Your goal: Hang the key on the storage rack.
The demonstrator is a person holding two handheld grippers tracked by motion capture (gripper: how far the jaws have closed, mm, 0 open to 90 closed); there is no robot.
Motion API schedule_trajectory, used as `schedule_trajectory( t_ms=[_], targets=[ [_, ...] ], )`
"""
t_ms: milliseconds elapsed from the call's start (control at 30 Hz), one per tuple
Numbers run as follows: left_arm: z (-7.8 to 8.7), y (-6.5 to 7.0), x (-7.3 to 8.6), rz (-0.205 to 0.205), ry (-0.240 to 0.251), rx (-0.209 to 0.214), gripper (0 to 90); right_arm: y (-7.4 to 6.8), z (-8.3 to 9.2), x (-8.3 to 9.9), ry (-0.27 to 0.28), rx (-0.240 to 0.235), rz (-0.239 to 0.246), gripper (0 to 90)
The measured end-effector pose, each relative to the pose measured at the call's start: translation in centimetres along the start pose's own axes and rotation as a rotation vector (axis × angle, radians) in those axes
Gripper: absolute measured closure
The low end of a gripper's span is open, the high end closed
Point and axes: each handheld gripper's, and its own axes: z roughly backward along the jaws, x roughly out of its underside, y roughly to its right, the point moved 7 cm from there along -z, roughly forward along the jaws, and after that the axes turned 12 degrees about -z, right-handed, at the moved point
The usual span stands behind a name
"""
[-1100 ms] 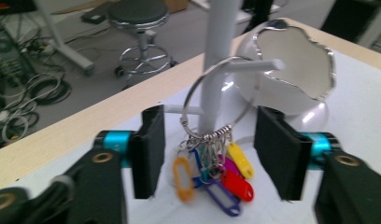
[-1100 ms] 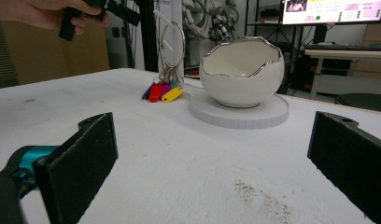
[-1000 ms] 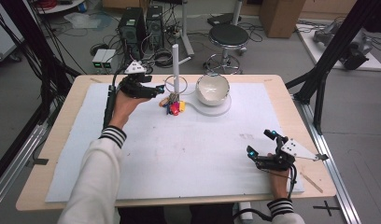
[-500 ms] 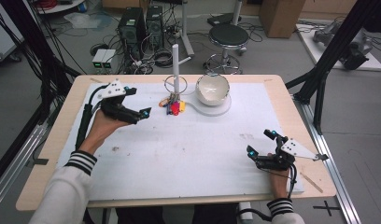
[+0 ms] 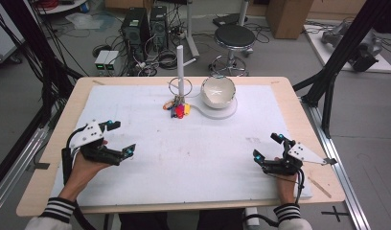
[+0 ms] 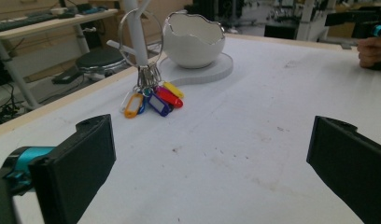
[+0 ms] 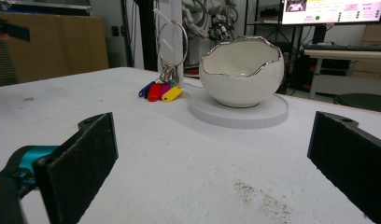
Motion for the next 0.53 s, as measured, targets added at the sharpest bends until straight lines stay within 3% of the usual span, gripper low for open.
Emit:
schedule_trajectory(
  t_ms=[133,367,433,533],
  targets=[
    [1.0,0.8,1.8,0.022,0.042,-0.043,1.7,0.0,0.0,0.0,0.002,0.002,0.004,1.1],
    [1.6,2.3,3.8,0.034,0.108,-0.077,1.7,0.0,0.0,0.0,0.002,0.000,0.001,1.1],
    [2.0,2.4,3.7,0.021,0.146,-0.100,1.7,0.0,0.0,0.0,0.002,0.003,0.005,1.1],
    [2.3,2.2,3.7,0.041,0.171,-0.117,1.7,-0.1,0.0,0.0,0.000,0.000,0.003,1.1]
  ],
)
